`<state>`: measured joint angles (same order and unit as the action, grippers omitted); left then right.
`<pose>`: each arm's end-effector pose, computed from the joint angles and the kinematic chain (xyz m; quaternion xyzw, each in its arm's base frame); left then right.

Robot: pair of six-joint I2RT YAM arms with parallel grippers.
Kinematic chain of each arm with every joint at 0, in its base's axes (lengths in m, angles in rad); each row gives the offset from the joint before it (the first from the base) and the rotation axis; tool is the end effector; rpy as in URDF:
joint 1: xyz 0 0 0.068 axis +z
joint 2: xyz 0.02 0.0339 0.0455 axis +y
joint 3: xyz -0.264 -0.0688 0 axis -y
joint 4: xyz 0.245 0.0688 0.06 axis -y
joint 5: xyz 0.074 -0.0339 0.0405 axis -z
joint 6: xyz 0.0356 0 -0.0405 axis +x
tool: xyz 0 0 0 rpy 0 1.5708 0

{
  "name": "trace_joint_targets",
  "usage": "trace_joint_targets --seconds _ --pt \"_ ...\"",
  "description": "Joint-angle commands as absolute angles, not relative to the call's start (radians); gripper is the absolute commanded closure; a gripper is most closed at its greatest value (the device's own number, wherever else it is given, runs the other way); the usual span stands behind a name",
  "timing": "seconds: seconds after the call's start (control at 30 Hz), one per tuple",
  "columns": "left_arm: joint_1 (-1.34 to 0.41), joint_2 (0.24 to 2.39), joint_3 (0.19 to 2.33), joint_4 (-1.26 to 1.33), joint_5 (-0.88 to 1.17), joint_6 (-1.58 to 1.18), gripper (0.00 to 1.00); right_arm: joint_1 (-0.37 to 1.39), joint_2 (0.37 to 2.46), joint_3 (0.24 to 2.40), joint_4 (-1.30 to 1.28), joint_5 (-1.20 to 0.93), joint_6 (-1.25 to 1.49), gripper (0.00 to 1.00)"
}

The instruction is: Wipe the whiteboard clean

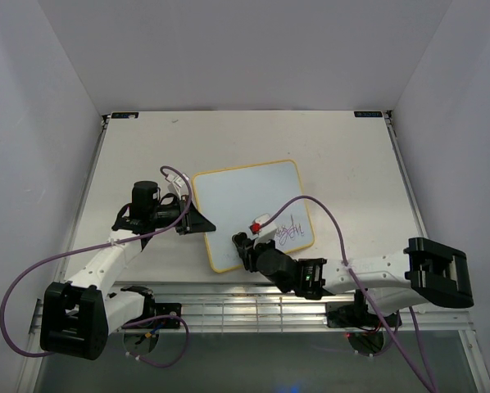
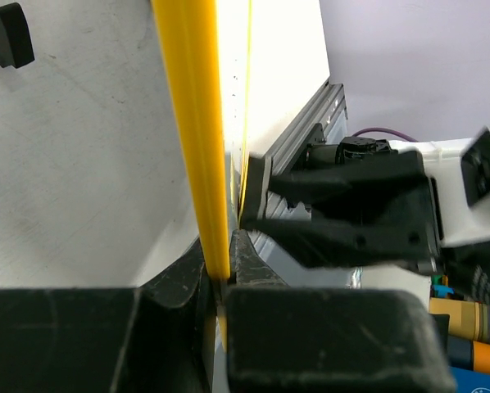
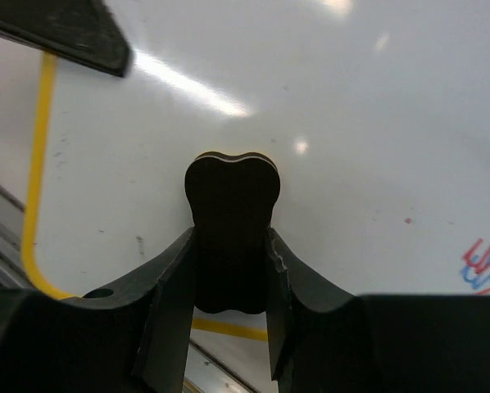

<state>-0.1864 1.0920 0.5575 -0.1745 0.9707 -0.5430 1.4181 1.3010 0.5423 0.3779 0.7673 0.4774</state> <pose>0.2021 -0.0680 0.2134 0.0492 0.8255 -0.5278 0.1940 0.0642 0.2544 0.2059 -0.1610 0.7796 0.2412 0.5550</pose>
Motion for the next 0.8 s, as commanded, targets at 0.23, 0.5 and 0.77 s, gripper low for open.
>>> trace_joint_targets --seconds 0.23,0.5,0.77 --pt "-0.198 1.046 0.56 -0.118 1.048 -0.555 1.0 1.523 1.433 0.655 0.517 0.768 0.446 0.92" --pt "-0.199 1.043 0.558 -0.118 1.065 -0.551 1.0 1.384 1.312 0.479 0.424 0.838 0.509 0.92" --pt "-0.198 1.04 0.56 -0.12 1.091 -0.538 1.0 1.051 1.186 0.359 0.256 0.53 0.532 0.92"
